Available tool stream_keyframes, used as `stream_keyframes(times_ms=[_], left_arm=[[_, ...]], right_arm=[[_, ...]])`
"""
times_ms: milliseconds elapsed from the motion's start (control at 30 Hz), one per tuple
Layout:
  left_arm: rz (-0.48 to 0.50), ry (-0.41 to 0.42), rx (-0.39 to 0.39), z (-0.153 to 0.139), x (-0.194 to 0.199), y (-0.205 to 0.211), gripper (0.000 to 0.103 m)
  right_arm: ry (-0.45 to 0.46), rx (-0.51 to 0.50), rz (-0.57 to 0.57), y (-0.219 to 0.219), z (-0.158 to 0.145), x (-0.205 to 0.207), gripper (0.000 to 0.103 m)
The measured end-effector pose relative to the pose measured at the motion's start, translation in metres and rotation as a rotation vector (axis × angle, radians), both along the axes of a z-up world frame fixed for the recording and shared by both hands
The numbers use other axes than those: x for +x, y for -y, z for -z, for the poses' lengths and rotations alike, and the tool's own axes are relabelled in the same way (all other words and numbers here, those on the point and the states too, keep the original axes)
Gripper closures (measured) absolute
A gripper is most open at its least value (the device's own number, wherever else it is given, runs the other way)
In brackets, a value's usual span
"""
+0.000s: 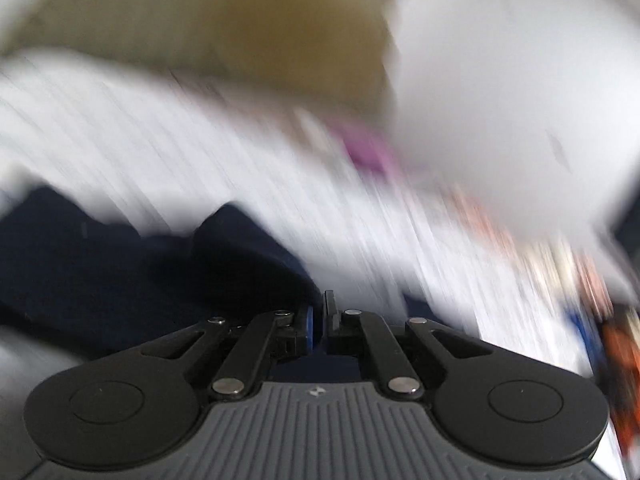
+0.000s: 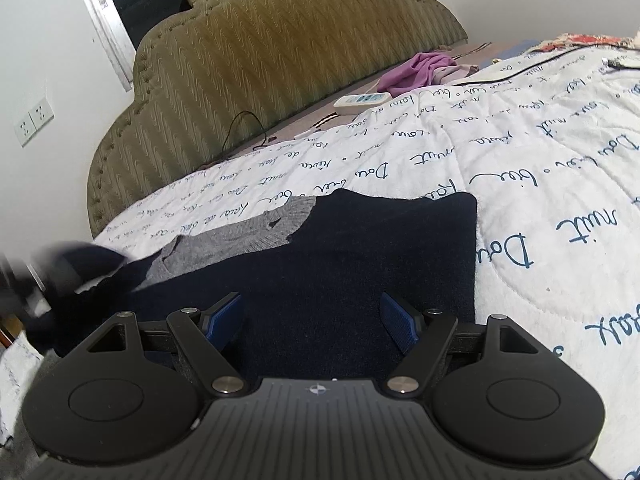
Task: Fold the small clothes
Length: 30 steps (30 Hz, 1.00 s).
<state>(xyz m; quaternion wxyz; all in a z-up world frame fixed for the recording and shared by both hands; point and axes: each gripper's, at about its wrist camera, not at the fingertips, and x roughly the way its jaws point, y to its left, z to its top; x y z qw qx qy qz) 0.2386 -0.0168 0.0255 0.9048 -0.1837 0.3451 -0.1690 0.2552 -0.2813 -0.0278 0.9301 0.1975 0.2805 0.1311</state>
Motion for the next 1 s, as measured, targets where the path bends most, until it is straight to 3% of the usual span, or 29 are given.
stream_keyframes(times_ms=[67, 100, 167, 233, 300, 333, 400, 500, 600, 700, 767, 867, 933, 1000], left_arm=[[0.11, -0.109, 0.074, 0.016, -0.001, 0.032, 0.089], [0.141, -0.092, 0.113, 0.016, -0.008, 0.041, 0.083], [0.184, -0.012, 0.15, 0.005, -0.026, 0.044, 0.032], [0.156, 0.101, 0.171, -0.008, -0.047, 0.035, 0.008], [0.119, 0.22, 0.179, -0.016, -0.065, 0.024, 0.008], [0.117, 0.224, 0.171, -0.019, -0.07, 0.022, 0.008], [0.096, 0.19, 0.075, -0.015, -0.075, 0.004, 0.008], [-0.052, 0.113, -0.056, -0.002, -0.068, -0.026, 0.008], [-0.215, 0.028, -0.222, 0.02, -0.064, -0.06, 0.008], [-0.307, 0.017, -0.342, 0.035, -0.067, -0.088, 0.008], [-0.316, 0.025, -0.401, 0.041, -0.066, -0.1, 0.008], [-0.273, 0.076, -0.36, 0.044, -0.068, -0.096, 0.008], [-0.266, 0.085, -0.327, 0.044, -0.069, -0.091, 0.008], [-0.267, 0.086, -0.333, 0.045, -0.067, -0.091, 0.008]], right_arm=[[0.0, 0.018, 0.003, 0.002, 0.001, -0.001, 0.027], [0.0, 0.021, 0.003, 0.002, 0.001, -0.001, 0.027], [0.0, 0.019, 0.002, 0.002, 0.001, 0.0, 0.027], [0.0, 0.026, 0.002, 0.003, 0.001, 0.0, 0.027], [0.0, 0.034, 0.002, 0.003, 0.001, 0.0, 0.027], [0.0, 0.033, 0.003, 0.003, 0.001, 0.0, 0.027], [0.0, 0.021, 0.003, 0.001, 0.001, 0.0, 0.027], [-0.005, -0.025, 0.002, -0.005, -0.002, 0.001, 0.027], [-0.03, -0.22, 0.016, -0.037, -0.022, 0.001, 0.026], [0.134, -0.251, -0.121, -0.08, -0.054, -0.025, 0.023], [0.241, -0.41, -0.27, -0.126, -0.066, -0.043, 0.023], [0.331, -0.7, -0.441, -0.182, -0.053, -0.061, 0.029], [0.34, -0.825, -0.502, -0.202, -0.04, -0.064, 0.039], [0.332, -0.89, -0.539, -0.214, -0.029, -0.064, 0.042]])
